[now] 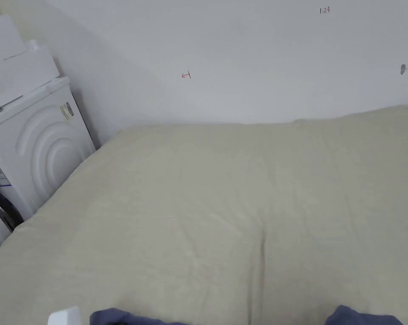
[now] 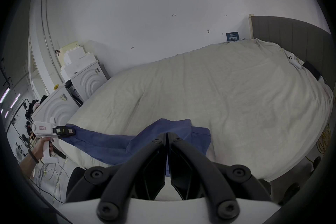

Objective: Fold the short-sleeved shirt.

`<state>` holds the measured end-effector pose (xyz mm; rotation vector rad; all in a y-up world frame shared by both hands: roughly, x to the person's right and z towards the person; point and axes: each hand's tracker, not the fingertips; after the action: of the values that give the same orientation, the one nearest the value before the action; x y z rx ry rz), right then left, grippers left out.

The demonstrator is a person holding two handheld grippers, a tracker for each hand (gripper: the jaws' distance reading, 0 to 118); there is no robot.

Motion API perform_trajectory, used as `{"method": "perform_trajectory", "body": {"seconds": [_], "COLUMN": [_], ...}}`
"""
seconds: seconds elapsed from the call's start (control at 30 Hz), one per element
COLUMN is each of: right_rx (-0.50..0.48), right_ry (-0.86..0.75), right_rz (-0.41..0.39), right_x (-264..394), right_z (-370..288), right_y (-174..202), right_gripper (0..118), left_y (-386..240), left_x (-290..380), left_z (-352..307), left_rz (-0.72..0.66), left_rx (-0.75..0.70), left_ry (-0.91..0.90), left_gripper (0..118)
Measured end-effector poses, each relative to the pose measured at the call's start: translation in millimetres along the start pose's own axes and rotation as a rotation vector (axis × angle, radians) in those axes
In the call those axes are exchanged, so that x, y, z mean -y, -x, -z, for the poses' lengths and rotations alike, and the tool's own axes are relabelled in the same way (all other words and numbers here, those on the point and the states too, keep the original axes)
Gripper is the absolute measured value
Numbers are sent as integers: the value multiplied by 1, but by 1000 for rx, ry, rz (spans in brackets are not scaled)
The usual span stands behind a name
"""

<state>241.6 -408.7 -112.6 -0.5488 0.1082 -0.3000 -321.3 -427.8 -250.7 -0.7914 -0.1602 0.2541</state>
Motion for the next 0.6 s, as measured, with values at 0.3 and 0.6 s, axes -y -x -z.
{"method": "perform_trajectory", "body": {"seconds": [0.3, 0.6], "right_rx": [40, 110], "right_ry": [6, 0], "right_rz": [8, 98], "right_x": [6, 19], "right_z": [-15, -30], "right_y": [-12, -33], "right_gripper": [1, 1], "left_y": [-162, -200], "left_x": [48, 70], "left_z": [76, 115], "left_rz": [257, 316], "left_rx": [52, 127], "left_ry": [107, 205], "left_gripper": [16, 53]}}
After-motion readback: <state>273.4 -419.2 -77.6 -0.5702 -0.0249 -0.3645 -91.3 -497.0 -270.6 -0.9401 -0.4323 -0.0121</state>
